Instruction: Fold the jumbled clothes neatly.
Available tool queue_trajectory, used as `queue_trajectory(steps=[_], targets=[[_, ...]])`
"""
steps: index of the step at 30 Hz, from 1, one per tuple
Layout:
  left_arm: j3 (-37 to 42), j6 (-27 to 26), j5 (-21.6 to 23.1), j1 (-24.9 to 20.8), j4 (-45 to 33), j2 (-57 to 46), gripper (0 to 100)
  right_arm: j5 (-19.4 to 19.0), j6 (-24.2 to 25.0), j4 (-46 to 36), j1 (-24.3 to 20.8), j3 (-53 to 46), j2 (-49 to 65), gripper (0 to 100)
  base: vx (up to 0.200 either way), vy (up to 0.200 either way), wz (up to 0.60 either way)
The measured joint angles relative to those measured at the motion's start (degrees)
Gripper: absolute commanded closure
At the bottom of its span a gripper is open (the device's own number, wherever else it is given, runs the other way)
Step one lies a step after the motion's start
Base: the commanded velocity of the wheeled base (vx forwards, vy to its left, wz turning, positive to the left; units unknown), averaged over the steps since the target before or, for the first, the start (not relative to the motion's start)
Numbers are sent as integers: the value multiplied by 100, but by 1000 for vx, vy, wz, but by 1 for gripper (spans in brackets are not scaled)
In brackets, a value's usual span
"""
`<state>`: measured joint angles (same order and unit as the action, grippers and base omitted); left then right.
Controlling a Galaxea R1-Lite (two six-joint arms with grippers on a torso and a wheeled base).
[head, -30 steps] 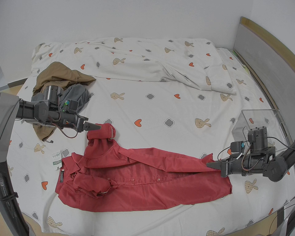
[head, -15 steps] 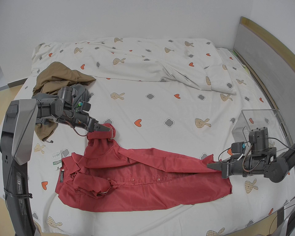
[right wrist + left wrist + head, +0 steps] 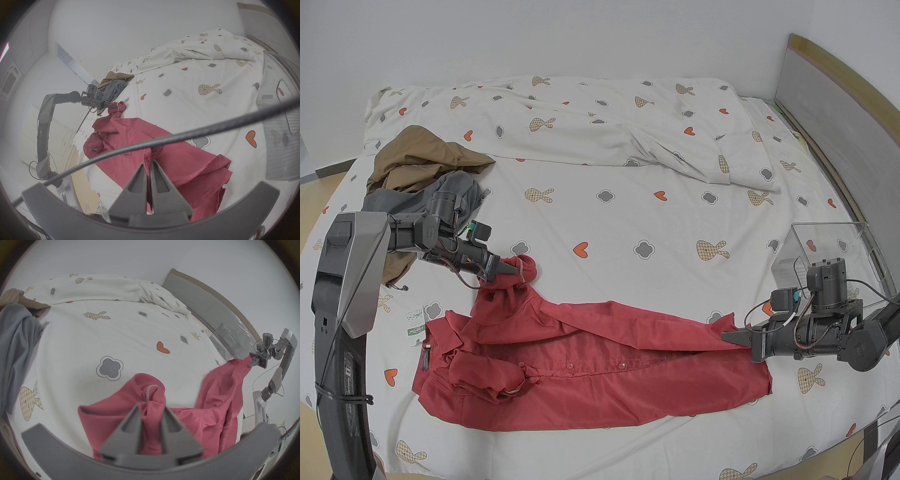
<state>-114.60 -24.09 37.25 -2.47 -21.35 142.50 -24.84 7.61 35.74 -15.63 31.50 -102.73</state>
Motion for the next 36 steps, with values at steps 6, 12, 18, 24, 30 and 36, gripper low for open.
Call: queue_trajectory(steps=[6, 12, 18, 24, 30, 36], targets=[[0, 6, 0, 6, -2, -234, 100, 5, 2, 6, 15, 66, 0, 100, 0, 0, 0], [0, 39, -28, 11, -5, -612, 100, 18, 7, 5, 91, 512, -30, 100, 0, 0, 0], [0, 50, -211, -2, -5, -961, 100, 246, 13, 2, 233, 1124, -218, 100, 0, 0, 0], [0, 80, -280, -11, -9, -1253, 100, 462, 40, 5, 321, 1519, -451, 100, 0, 0, 0], [44, 91, -301, 0, -16, -1587, 100, 460, 49, -2, 350, 1565, -503, 100, 0, 0, 0], [358, 41, -302, -27, -11, -1940, 100, 446, 49, 0, 367, 1521, -440, 100, 0, 0, 0]])
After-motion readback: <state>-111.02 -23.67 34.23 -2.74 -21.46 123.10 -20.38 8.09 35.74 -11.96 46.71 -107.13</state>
